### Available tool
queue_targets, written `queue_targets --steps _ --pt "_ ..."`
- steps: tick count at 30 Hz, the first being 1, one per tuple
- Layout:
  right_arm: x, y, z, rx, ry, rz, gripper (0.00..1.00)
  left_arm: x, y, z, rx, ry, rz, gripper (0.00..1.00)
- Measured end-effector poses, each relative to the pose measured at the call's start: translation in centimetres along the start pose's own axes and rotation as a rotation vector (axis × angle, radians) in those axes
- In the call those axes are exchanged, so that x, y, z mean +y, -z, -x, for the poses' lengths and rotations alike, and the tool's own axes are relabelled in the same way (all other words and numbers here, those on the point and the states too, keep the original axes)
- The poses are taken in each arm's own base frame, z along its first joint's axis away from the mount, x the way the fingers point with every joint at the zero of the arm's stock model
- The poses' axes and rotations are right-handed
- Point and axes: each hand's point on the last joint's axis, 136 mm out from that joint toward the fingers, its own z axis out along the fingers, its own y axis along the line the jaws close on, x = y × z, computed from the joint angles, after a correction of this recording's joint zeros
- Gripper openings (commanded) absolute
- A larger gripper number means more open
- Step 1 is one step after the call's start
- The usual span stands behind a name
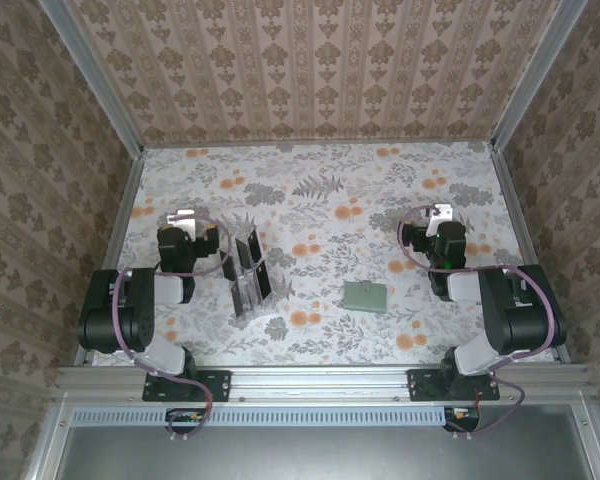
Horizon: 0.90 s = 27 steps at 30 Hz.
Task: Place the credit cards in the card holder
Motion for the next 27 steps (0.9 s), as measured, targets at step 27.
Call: queue_targets --steps 27 --pt "-0.01 0.0 0.0 0.0 0.0 0.0 1.0 0.37 -0.01 -0.09 0.003 0.004 0.007 1.0"
